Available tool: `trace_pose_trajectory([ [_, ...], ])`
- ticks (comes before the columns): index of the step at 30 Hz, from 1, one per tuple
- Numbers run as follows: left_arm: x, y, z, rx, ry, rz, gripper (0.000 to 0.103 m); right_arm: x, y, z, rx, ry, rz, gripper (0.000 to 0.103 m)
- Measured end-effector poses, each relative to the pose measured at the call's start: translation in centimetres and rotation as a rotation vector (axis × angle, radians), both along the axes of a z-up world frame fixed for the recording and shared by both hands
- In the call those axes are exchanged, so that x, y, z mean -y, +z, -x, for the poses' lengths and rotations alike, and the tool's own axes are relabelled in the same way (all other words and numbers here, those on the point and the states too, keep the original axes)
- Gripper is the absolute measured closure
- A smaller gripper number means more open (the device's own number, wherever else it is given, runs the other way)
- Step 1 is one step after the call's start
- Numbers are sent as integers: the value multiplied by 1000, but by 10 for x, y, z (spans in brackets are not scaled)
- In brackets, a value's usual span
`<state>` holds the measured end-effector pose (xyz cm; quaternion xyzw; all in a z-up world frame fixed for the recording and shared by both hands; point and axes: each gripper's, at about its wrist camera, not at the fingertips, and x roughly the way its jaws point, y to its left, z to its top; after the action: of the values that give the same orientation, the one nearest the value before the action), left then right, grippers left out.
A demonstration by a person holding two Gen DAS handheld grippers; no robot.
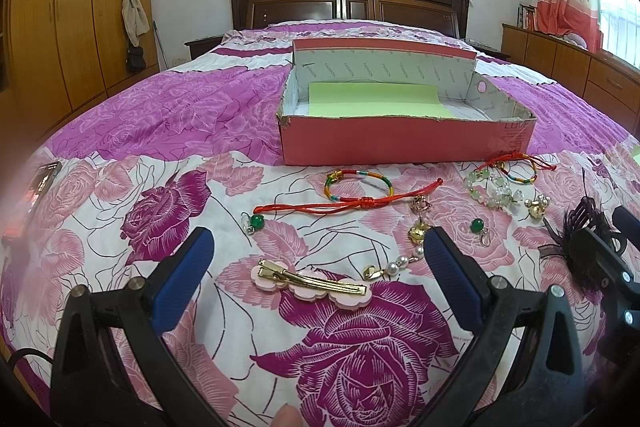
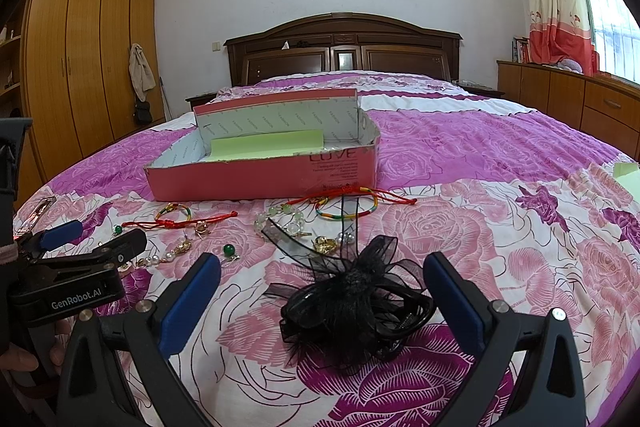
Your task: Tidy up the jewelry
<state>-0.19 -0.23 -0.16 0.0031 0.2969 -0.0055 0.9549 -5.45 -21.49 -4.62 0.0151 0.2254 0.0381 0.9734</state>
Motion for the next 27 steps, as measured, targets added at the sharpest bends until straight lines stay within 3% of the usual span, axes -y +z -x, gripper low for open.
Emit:
trace_pose_trajectory([
  [27, 0, -3, -1, -11, -7, 8, 5, 1, 2, 0, -8, 0, -6, 0],
])
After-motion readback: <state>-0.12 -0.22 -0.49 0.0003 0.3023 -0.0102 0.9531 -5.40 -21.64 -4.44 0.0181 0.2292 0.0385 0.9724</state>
